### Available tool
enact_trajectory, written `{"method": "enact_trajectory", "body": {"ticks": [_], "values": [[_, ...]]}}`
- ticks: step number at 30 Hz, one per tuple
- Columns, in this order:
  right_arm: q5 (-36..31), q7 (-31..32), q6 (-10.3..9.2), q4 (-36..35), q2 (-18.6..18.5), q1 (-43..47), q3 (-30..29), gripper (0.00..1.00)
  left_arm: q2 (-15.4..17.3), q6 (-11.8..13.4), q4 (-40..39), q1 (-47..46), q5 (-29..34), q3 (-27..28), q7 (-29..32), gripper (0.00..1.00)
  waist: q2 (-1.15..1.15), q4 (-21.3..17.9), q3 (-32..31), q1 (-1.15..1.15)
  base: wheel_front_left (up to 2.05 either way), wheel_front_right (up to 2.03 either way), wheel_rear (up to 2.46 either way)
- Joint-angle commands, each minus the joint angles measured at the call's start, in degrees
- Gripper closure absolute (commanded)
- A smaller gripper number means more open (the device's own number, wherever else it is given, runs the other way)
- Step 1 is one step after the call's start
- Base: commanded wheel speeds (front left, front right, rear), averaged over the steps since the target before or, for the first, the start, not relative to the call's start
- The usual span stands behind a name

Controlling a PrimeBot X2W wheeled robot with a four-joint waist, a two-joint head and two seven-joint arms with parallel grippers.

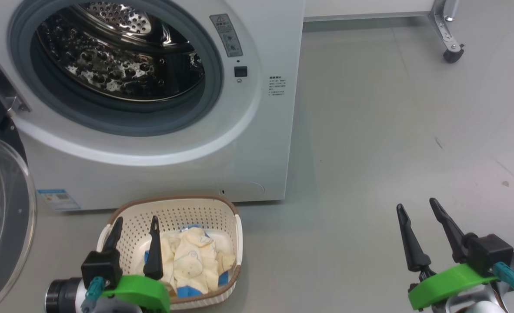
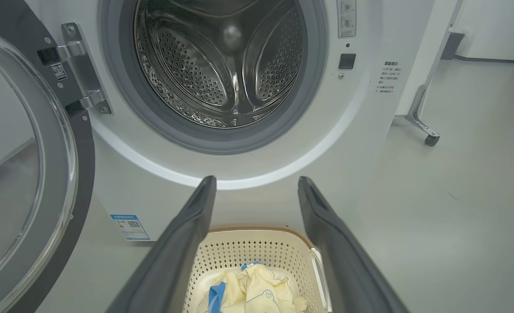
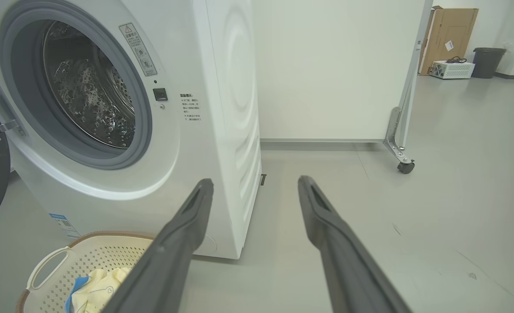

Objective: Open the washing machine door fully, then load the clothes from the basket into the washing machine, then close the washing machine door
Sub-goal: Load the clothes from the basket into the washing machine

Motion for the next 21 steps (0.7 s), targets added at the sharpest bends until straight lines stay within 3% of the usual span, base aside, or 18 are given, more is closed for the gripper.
{"method": "enact_trajectory", "body": {"ticks": [1,21], "values": [[0.3,-0.18,0.09,-1.58,-0.53,-1.48,1.19,0.0,1.29,0.29,-1.71,-1.98,0.36,2.11,-0.79,0.0,0.0,0.01,-0.11,-0.01,1.08,-1.08,0.0],[0.54,-0.29,0.09,-1.58,-0.53,-2.13,1.32,0.0,1.71,1.81,-2.19,-2.2,0.24,2.84,-1.54,0.0,0.0,-0.18,1.16,-0.01,0.19,-0.19,0.0]]}}
